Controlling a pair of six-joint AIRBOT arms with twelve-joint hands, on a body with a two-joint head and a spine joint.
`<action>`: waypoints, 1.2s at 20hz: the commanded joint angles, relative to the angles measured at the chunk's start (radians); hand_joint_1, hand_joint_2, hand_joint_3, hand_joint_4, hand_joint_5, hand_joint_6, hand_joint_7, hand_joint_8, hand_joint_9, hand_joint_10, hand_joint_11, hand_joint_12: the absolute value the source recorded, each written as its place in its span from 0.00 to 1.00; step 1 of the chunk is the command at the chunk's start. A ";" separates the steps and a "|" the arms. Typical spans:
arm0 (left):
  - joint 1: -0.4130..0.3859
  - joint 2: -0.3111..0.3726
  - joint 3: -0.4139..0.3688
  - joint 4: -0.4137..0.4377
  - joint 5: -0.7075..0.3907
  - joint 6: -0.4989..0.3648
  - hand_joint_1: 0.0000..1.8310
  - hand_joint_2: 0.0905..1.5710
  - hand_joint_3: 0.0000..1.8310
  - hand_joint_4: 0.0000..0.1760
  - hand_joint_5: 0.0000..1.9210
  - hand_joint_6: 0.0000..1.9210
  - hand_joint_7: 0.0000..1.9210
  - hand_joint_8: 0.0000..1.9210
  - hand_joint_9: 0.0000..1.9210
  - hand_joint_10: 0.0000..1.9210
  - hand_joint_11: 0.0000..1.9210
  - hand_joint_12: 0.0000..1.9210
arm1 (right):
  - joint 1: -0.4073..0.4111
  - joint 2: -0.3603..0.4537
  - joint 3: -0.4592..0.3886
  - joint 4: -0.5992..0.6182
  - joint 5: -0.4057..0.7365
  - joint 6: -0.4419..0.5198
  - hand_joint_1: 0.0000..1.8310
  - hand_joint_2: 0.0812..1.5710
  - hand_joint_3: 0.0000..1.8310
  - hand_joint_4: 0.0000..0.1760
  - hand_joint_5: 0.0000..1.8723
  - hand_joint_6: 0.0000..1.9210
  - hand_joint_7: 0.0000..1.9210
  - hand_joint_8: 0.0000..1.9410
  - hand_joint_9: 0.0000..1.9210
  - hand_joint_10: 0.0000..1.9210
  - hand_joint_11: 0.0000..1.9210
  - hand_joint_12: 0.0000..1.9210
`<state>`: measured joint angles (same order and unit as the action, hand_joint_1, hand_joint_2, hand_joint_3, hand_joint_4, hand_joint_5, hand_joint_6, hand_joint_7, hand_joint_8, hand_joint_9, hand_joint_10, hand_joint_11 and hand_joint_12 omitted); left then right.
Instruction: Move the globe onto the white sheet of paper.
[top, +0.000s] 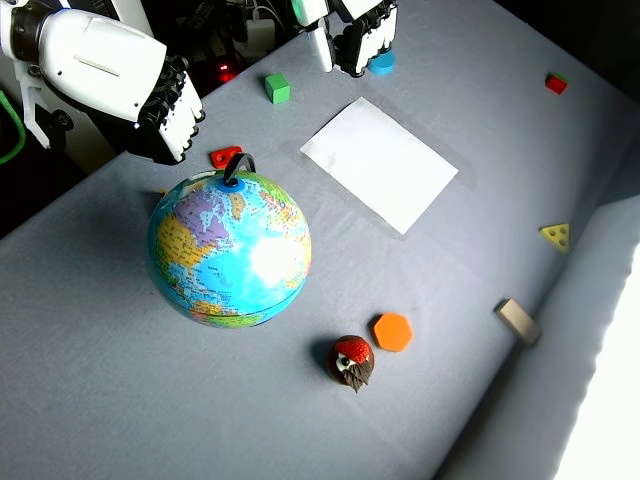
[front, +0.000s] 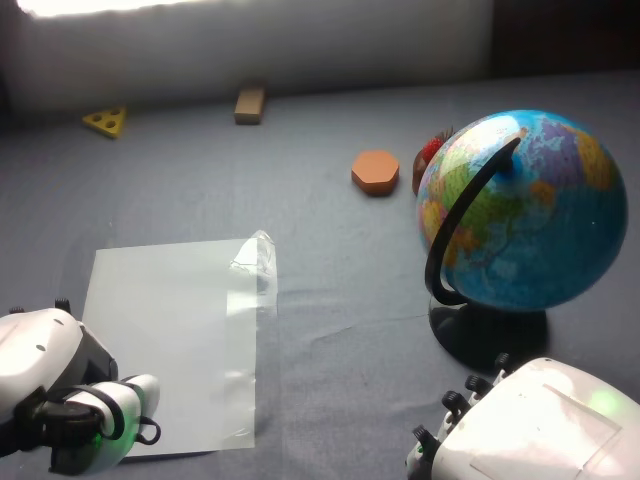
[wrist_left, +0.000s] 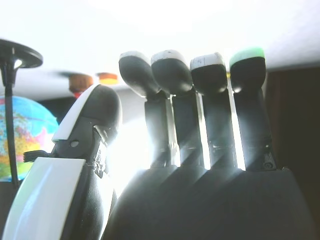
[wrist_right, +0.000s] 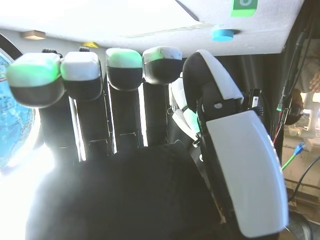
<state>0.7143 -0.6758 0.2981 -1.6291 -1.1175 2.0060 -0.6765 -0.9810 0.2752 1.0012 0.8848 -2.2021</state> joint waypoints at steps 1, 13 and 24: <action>-0.003 -0.002 -0.003 0.065 -0.052 -0.004 0.00 0.73 0.11 0.06 0.02 0.05 0.02 0.03 0.02 0.05 0.00 0.09 | 0.002 -0.002 -0.003 -0.069 0.047 -0.001 0.00 0.67 0.13 0.00 0.04 0.05 0.06 0.02 0.02 0.02 0.00 0.01; 0.151 -0.022 0.001 0.247 -0.101 -0.148 0.00 0.79 0.01 0.03 0.04 0.00 0.04 0.00 0.04 0.00 0.00 0.08 | -0.072 0.050 0.021 -0.208 -0.051 0.125 0.00 0.74 0.01 0.00 0.05 0.01 0.06 0.00 0.02 0.00 0.00 0.00; 0.480 -0.226 0.083 0.590 -0.297 -0.431 0.00 0.79 0.00 0.03 0.04 0.00 0.04 0.00 0.04 0.00 0.00 0.08 | -0.355 0.201 0.215 -1.057 -0.052 0.780 0.00 0.74 0.01 0.00 0.05 0.00 0.05 0.00 0.02 0.00 0.00 0.00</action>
<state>1.1950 -0.9054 0.3840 -1.0866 -1.3228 1.5772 -1.0603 -0.7757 0.5148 -0.0750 0.7212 -1.3930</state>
